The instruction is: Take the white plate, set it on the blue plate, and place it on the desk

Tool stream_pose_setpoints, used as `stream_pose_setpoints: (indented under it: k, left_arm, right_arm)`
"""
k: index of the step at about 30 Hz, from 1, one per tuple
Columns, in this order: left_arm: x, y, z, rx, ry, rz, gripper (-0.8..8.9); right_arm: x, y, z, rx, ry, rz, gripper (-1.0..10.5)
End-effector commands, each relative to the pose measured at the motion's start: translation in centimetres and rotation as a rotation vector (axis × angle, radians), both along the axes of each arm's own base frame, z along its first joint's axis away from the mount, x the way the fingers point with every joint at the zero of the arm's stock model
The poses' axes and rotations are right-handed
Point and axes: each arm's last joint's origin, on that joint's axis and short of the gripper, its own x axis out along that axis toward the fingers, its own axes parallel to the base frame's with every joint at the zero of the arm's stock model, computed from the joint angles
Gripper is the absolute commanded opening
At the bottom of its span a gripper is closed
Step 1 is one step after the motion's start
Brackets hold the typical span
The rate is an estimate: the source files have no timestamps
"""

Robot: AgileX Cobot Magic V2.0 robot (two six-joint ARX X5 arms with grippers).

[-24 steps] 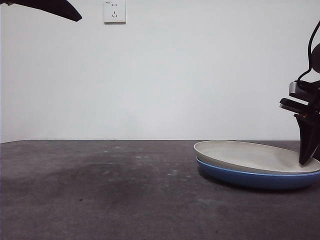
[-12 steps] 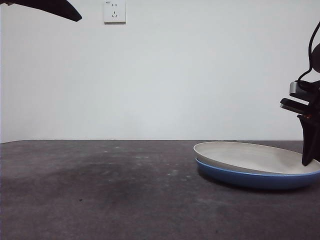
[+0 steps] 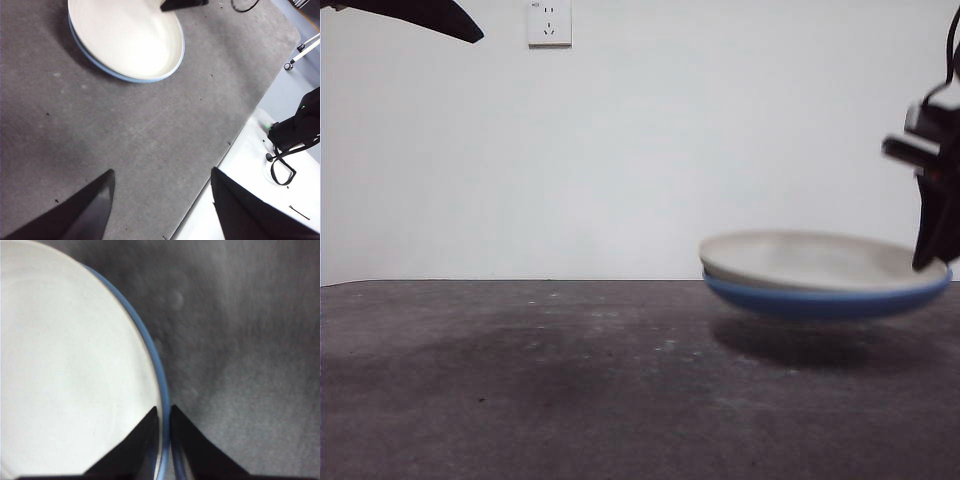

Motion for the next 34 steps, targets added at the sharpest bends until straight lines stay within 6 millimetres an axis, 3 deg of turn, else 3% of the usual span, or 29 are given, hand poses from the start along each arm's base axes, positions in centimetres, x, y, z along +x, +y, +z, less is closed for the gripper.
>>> stream_pose_setpoints:
  k: [1, 6, 16, 24, 34]
  left_arm:
    - [0.0, -0.2, 0.3, -0.004, -0.017, -0.020, 3.08]
    - [0.1, -0.2, 0.3, -0.005, -0.019, -0.020, 3.08]
    - [0.1, -0.2, 0.3, -0.005, -0.020, -0.020, 3.08]
    - [0.0, -0.2, 0.3, -0.004, -0.018, -0.020, 3.08]
    - [0.0, -0.2, 0.3, -0.004, -0.017, -0.020, 3.08]
  right_arm:
    - [-0.3, 0.7, 1.4, 0.031, -0.043, -0.006, 0.1]
    - [-1.0, 2.5, 2.9, 0.052, -0.090, 0.028, 0.1]
    - [-1.0, 8.4, 2.7, 0.059, -0.117, 0.120, 0.1]
    - [0.1, 11.8, -0.2, 0.069, -0.068, 0.147, 0.1]
    - [1.8, 13.0, -4.2, 0.055, 0.003, 0.127, 0.1]
